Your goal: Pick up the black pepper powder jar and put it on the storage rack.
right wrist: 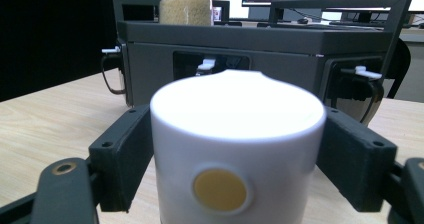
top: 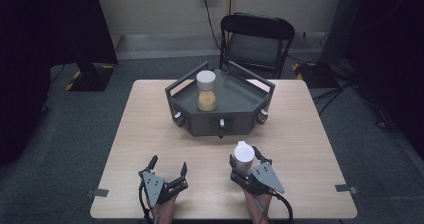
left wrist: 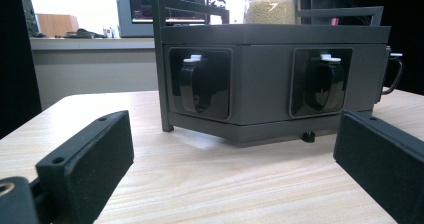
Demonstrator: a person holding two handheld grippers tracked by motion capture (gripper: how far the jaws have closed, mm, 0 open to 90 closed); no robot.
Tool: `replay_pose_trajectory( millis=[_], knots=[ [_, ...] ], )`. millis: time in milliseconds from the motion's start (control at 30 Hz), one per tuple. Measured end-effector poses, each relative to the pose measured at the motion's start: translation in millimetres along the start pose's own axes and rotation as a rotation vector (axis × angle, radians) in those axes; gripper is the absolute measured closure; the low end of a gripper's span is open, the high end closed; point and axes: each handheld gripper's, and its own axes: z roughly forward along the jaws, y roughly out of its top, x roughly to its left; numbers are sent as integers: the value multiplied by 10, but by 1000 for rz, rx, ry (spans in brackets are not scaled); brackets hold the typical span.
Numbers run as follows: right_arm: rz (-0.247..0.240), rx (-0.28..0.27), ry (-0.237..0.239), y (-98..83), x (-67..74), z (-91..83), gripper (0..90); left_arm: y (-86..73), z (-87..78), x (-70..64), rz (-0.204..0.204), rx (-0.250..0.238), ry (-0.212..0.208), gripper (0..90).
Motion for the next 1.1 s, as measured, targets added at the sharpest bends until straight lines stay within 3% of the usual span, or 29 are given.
replay_pose_trajectory(
  millis=[433, 733, 1100],
  knots=[
    [21, 29, -20, -66, 29, 32, 234, 2, 1, 6, -1, 1, -3, 21],
    [12, 37, -4, -68, 16, 44, 298, 3, 1, 7, -1, 2, -3, 21],
    [28, 37, -10, -56, 20, 39, 304, 1, 1, 6, -1, 1, -4, 21]
  ],
)
